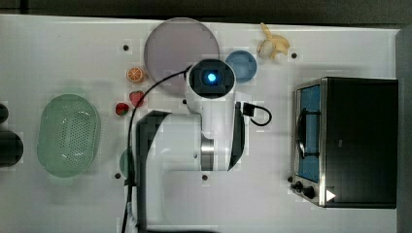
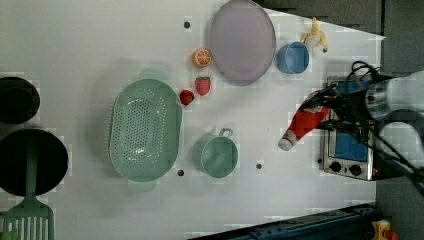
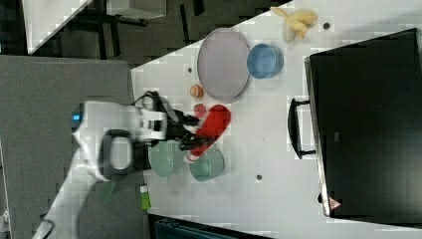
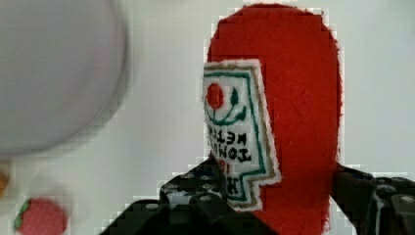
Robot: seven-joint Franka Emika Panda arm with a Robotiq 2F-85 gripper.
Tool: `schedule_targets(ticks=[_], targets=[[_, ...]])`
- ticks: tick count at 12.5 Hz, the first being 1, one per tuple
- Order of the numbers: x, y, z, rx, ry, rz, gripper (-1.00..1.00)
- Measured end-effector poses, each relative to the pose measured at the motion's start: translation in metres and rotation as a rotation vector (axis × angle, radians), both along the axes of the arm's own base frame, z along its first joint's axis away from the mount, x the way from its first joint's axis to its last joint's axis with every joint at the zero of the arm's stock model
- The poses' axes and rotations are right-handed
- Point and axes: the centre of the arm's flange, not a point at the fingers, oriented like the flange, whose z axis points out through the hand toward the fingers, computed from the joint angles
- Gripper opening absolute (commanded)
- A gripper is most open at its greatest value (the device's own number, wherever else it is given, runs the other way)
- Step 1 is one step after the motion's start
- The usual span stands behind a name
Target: Pick Ketchup from oven and place it on table.
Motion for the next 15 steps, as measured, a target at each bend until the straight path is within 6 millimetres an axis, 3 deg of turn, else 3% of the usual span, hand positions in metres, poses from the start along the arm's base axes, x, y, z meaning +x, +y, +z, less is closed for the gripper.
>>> schedule_targets(ticks=[3, 5, 8, 9, 11, 12, 14, 15], targets=[[-0.01, -0.017, -0.07, 0.006, 0.013, -0.064, 0.27], [-0.013, -0.024, -0.104, -0.002, 0.03, -0.082, 0.33], [-0.025, -0.032, -0.141, -0.04, 0.065, -0.056, 1.0], [-0.026, -0.033, -0.148, -0.043, 0.065, -0.056, 1.0], [-0.025, -0.028, -0.148, -0.043, 0.061, -0.047, 1.0], [-0.019, -0.025, -0.136, -0.041, 0.037, -0.041, 1.0], [0.0, -0.022, -0.095, -0.018, -0.009, -0.065, 1.0], [0.007, -0.019, -0.063, -0.011, -0.014, -0.059, 1.0]])
